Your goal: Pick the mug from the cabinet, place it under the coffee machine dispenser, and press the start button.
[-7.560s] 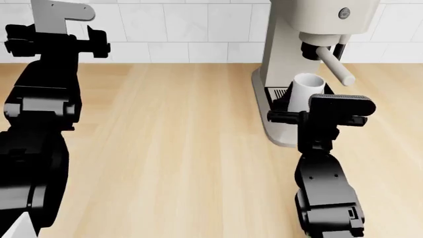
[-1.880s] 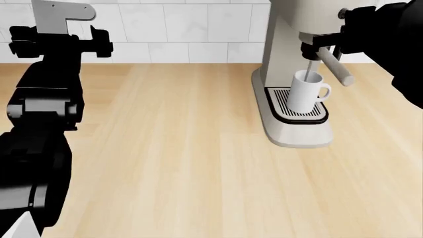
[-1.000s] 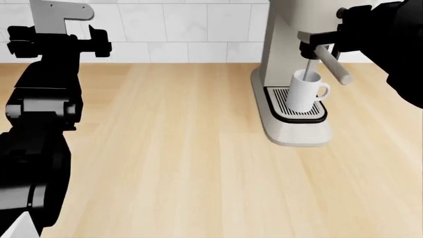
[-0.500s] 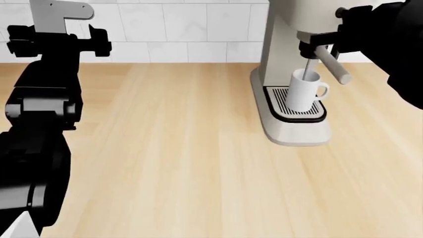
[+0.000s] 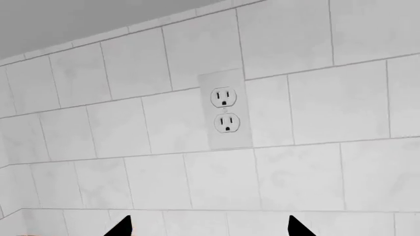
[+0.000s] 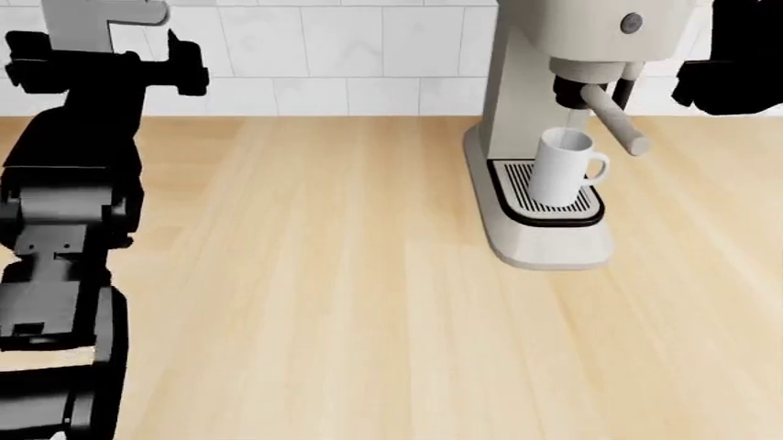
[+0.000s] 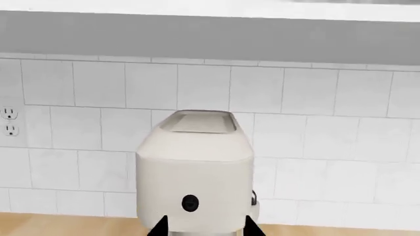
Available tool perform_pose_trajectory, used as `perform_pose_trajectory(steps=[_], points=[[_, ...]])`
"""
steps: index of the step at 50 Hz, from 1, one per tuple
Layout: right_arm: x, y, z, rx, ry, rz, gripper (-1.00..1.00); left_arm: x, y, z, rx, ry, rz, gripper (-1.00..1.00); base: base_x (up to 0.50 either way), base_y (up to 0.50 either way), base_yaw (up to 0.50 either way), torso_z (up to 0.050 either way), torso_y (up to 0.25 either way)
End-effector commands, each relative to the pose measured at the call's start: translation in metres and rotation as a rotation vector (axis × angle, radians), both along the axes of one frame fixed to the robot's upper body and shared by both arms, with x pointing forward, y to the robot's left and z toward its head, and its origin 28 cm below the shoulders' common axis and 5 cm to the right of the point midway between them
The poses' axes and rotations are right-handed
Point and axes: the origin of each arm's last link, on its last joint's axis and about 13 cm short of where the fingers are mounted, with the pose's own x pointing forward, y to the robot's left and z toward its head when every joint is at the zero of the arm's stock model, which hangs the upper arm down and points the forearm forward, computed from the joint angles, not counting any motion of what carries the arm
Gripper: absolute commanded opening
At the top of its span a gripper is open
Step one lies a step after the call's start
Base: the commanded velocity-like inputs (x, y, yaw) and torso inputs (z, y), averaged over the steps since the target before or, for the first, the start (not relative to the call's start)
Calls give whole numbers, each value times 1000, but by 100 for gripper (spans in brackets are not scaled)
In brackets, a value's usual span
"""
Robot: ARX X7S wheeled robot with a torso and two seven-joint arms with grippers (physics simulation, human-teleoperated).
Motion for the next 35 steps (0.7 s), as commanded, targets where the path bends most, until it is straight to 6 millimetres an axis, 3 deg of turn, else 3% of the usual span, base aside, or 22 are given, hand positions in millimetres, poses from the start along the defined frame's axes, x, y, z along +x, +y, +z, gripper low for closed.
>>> perform_pose_trajectory(steps=[1, 10, 16, 21, 24, 35], points=[[-36, 9, -3, -11, -123, -49, 100, -80, -28, 21, 65, -117, -197, 100, 0, 0, 0, 0, 0], [-46, 16, -13, 31, -157, -71, 100, -159, -49, 47, 57, -209, -352, 100, 0, 0, 0, 0, 0], [-52, 17, -20, 60, -179, -83, 100, -207, -59, 52, 65, -244, -460, 100, 0, 0, 0, 0, 0], [-53, 18, -23, 68, -185, -97, 100, -229, -56, 53, -3, -285, -351, 100, 0, 0, 0, 0, 0], [-54, 20, -25, 67, -185, -96, 100, -249, -67, 44, 60, -246, -569, 100, 0, 0, 0, 0, 0], [-59, 28, -32, 57, -189, -61, 100, -263, -73, 34, 53, -213, -634, 100, 0, 0, 0, 0, 0]])
